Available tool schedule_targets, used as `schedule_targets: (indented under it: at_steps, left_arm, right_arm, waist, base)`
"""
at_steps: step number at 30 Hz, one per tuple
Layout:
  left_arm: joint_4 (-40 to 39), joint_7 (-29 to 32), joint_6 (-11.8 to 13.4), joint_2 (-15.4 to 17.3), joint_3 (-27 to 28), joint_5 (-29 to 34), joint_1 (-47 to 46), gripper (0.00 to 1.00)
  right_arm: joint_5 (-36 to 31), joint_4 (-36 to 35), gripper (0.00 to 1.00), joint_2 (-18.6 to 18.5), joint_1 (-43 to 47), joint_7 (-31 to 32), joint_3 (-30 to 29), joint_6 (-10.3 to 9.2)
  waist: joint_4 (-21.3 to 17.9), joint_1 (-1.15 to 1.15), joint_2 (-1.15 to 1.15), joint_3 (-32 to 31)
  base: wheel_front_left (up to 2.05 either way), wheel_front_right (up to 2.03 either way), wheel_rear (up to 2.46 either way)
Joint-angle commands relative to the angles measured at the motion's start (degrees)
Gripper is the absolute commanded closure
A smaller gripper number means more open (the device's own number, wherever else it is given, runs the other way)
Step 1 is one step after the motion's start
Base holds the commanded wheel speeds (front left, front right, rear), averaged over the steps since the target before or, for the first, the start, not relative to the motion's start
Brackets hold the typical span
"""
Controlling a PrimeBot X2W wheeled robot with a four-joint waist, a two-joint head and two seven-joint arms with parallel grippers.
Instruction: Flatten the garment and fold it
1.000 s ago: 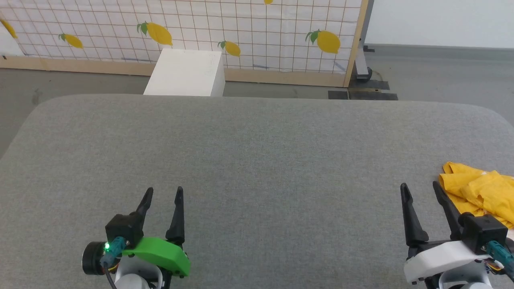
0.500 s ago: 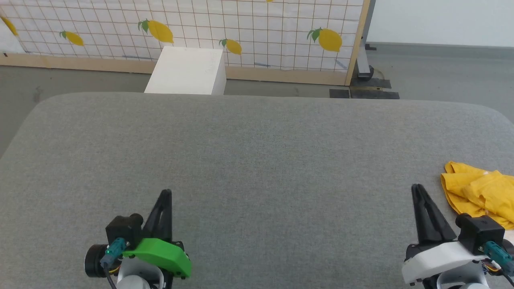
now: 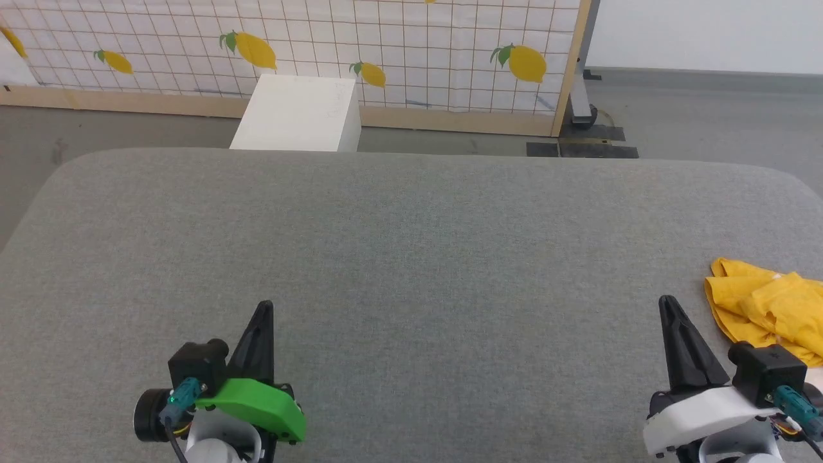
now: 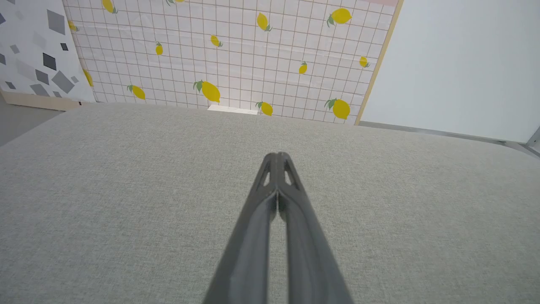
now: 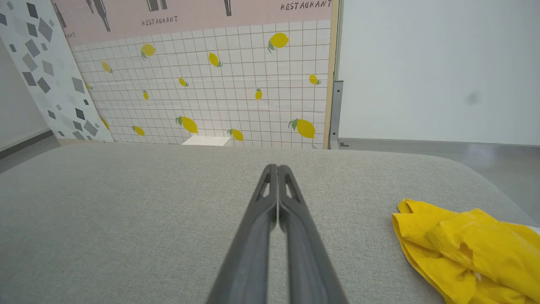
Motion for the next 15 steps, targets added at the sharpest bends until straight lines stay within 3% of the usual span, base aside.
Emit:
schedule_targets:
  at_steps: [1, 15]
  left_arm:
    - [-0.61, 0.21, 0.35, -0.09, 0.13, 0.82, 0.45, 1.0]
    - [-2.59, 1.83, 0.96, -0.21, 0.48, 2.11, 1.04, 1.0]
  right_arm:
    - [-0.46, -0.17, 1.0, 0.01, -0.26, 0.22, 0.17, -0.01]
    - [-1.2, -0.42, 1.0, 0.03, -0.59, 1.03, 0.54, -0.02]
  waist:
    - [-0.04, 0.0, 0.0, 0.0]
    - [-0.34, 0.0, 0.0, 0.07]
  base:
    - [0.0, 0.0, 0.0]
    - [0.0, 0.0, 0.0]
